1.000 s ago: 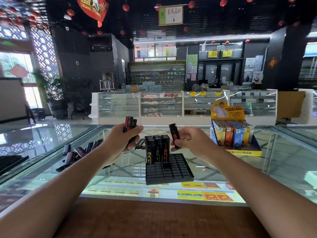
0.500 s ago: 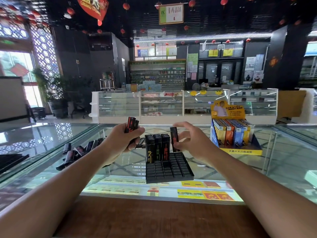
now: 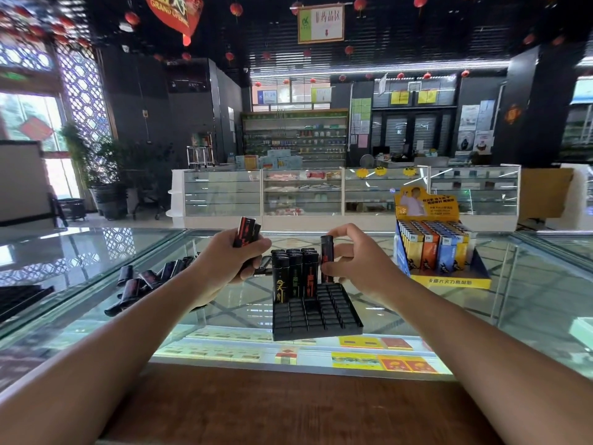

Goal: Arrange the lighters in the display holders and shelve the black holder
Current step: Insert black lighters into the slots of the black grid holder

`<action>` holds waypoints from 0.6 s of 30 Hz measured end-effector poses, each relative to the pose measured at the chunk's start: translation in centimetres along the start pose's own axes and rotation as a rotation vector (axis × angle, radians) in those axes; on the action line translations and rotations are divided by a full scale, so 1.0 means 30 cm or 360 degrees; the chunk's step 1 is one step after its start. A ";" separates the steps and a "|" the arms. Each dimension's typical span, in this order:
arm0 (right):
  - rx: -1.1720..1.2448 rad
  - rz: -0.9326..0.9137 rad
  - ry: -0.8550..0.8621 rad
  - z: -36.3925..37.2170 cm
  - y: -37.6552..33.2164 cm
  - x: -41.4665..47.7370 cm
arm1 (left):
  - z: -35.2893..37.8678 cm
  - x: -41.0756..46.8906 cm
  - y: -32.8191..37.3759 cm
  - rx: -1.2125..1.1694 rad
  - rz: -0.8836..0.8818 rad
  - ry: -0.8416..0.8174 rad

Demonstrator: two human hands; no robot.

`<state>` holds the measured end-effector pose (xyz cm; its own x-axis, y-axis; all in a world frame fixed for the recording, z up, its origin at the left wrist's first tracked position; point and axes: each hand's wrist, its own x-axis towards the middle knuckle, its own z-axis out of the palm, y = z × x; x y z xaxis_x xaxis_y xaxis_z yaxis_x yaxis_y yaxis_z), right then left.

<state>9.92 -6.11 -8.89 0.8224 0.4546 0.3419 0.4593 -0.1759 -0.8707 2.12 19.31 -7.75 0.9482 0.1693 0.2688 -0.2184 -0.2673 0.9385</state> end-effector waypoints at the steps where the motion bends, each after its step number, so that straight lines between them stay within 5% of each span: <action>1: 0.0021 -0.0022 -0.0003 -0.002 0.004 0.000 | 0.000 0.000 0.000 0.0003 -0.0002 0.0000; 11: -0.0223 -0.0185 0.0155 0.003 0.041 0.018 | -0.001 0.007 -0.004 -0.0117 -0.0077 -0.0012; 15: -0.0793 -0.0217 0.0084 0.017 0.065 0.031 | 0.003 0.007 -0.005 -0.0304 -0.0111 0.0011; 18: -0.0869 -0.0207 0.0052 0.008 0.067 0.042 | 0.007 0.002 0.010 -0.0327 -0.0070 0.0064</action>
<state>11.78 -5.68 -10.29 0.7535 0.4772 0.4523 0.6575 -0.5505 -0.5145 2.17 19.04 -7.51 0.9488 0.2151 0.2312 -0.2233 -0.0603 0.9729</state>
